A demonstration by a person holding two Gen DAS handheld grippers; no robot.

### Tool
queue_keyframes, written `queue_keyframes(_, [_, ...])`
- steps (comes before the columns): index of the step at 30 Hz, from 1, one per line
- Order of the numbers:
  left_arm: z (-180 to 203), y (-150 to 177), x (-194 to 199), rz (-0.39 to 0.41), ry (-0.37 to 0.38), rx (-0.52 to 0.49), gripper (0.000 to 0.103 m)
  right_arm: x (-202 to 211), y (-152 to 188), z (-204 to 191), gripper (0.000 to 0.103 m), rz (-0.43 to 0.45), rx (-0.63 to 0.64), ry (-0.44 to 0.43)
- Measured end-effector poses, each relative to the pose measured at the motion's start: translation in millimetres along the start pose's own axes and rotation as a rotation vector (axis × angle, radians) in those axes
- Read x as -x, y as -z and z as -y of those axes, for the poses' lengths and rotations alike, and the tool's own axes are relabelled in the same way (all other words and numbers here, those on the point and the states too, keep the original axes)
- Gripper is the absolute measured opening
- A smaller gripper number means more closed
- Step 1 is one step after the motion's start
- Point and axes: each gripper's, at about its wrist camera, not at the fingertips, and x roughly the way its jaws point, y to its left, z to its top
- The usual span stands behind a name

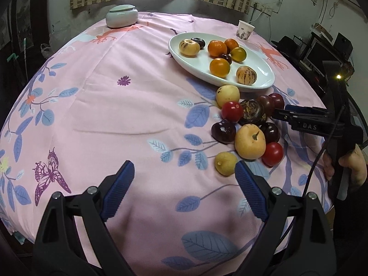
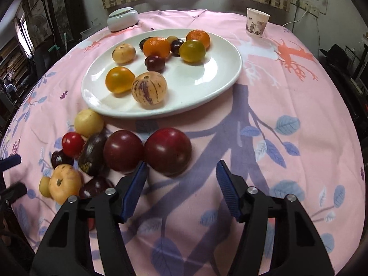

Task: Organize fruits
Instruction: 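Move both tools back toward the fruit pile, then grasp a dark red plum with the right tool while the left tool grasps a small pear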

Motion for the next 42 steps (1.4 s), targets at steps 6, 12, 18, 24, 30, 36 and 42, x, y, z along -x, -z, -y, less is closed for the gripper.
queue_keyframes(6, [6,0,-5,-0.015,0.018,-0.016,0.091,4,-4,-5,0.039,0.007,0.005,-0.041])
queue_keyframes(12, [11,-1,-14,-0.037,0.034,-0.030,0.091,47,27,3,0.039,0.067,-0.114,-0.061])
queue_keyframes(18, [22,0,-32,-0.078,0.039,-0.057,0.070,67,44,9,0.039,0.070,-0.159,-0.071])
queue_keyframes(24, [32,-1,-36,-0.036,0.042,-0.083,0.029,75,43,4,0.039,0.096,-0.149,-0.102])
queue_keyframes(30, [28,-2,-26,-0.022,0.060,-0.068,0.028,73,44,-1,0.039,0.088,-0.143,-0.120])
queue_keyframes(36, [31,-9,-15,0.004,0.061,-0.077,0.028,71,44,-4,0.039,0.086,-0.139,-0.129])
queue_keyframes(42, [28,-26,-12,0.020,0.041,-0.088,0.028,71,40,-7,0.039,0.088,-0.130,-0.138])
